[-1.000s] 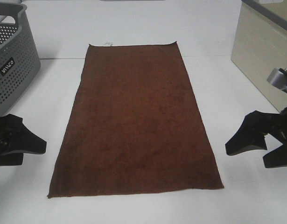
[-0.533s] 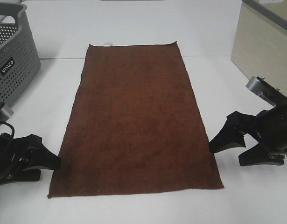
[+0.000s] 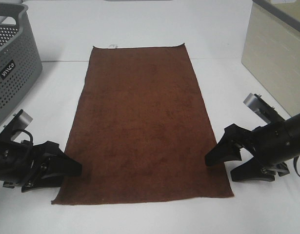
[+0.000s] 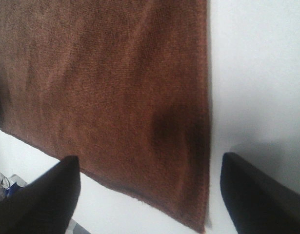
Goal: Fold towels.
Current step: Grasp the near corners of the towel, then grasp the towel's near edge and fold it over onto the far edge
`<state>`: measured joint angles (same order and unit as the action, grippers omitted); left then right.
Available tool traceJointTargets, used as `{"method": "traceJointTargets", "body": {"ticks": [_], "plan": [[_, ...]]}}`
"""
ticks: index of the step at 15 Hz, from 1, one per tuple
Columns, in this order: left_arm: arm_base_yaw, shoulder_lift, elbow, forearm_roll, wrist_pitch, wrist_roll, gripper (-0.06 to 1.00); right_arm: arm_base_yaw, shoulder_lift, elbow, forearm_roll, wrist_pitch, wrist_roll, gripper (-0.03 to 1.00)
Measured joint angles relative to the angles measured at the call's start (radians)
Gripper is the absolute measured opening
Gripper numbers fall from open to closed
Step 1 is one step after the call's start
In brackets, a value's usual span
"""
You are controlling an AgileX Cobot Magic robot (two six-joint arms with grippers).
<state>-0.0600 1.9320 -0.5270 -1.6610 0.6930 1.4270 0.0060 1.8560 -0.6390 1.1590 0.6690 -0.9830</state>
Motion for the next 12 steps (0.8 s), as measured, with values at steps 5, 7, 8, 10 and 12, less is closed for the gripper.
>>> {"method": "traceJointTargets", "body": {"ticks": [5,7,8,10,12], "plan": [[-0.043,0.027,-0.038,-0.007,-0.040,0.000,0.34,0.148,0.008,-0.031,-0.003,-0.116,0.092,0.57],[-0.066,0.030,-0.039,-0.010,-0.067,0.005,0.10,0.148,0.011,-0.031,-0.048,-0.155,0.171,0.31],[-0.066,0.031,-0.039,-0.010,-0.074,0.013,0.02,0.148,0.013,-0.031,-0.069,-0.172,0.214,0.16],[-0.066,0.031,-0.039,-0.010,-0.076,0.016,0.00,0.148,0.017,-0.031,-0.079,-0.180,0.241,0.05],[-0.066,0.024,-0.039,-0.006,-0.079,0.014,0.00,0.148,0.016,-0.031,-0.082,-0.179,0.268,0.00]]}}
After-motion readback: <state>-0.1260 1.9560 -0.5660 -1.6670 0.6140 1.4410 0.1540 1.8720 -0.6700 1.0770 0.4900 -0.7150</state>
